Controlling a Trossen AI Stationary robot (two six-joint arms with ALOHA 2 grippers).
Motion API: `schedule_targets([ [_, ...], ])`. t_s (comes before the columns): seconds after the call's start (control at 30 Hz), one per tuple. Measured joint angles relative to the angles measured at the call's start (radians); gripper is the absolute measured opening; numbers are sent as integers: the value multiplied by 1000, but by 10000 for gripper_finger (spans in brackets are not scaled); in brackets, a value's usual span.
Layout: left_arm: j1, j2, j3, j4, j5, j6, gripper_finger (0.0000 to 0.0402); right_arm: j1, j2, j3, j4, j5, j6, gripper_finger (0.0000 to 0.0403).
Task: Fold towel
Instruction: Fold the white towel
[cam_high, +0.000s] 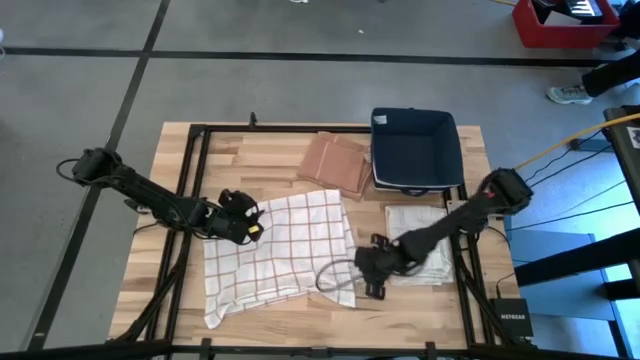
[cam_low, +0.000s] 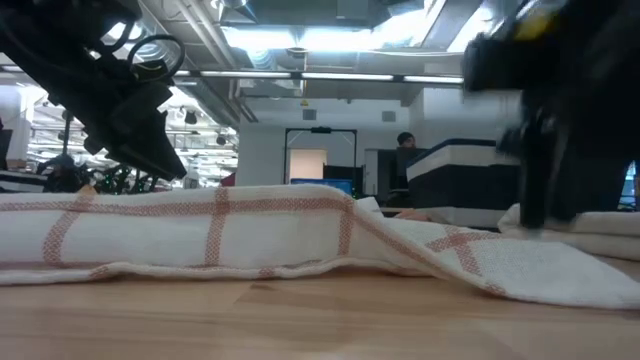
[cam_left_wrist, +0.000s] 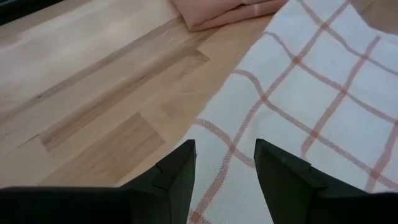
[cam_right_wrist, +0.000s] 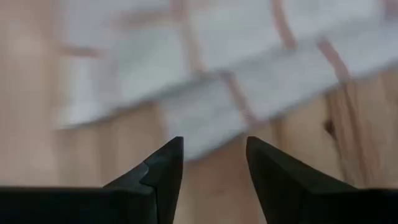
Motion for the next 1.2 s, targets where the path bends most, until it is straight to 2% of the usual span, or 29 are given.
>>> schedule_targets([
  [0.07, -3, 0, 0, 2, 0, 7, 157, 47, -48, 12, 14, 80, -28, 177],
  [0.23, -3, 0, 0, 2, 0, -21, 157, 153, -86, 12, 10, 485, -34, 177],
  [0.33, -2, -10, 18, 37, 53, 32, 157, 174, -78, 11, 50, 606, -35, 177],
  [0.5, -64, -24, 142, 168, 209, 234, 157, 164, -77, 11, 100, 550, -128, 177],
  [0.63, -198, 14, 250, 233, 237, 331, 157, 191, -77, 11, 123, 465, -190, 177],
  [0.73, -320, 101, 332, 224, 244, 340, 157, 218, -77, 11, 159, 455, -217, 177],
  [0.87, -449, 276, 479, 171, 245, 338, 157, 234, -77, 11, 245, 455, -248, 177],
  [0.97, -514, 402, 625, -12, 245, 237, 157, 233, -77, 11, 284, 402, -263, 177],
  [1.1, -582, 538, 784, -325, 261, -22, 156, 231, -77, 11, 295, 352, -263, 177],
  [1.2, -623, 607, 847, -437, 302, -198, 157, 231, -77, 11, 293, 352, -263, 177],
])
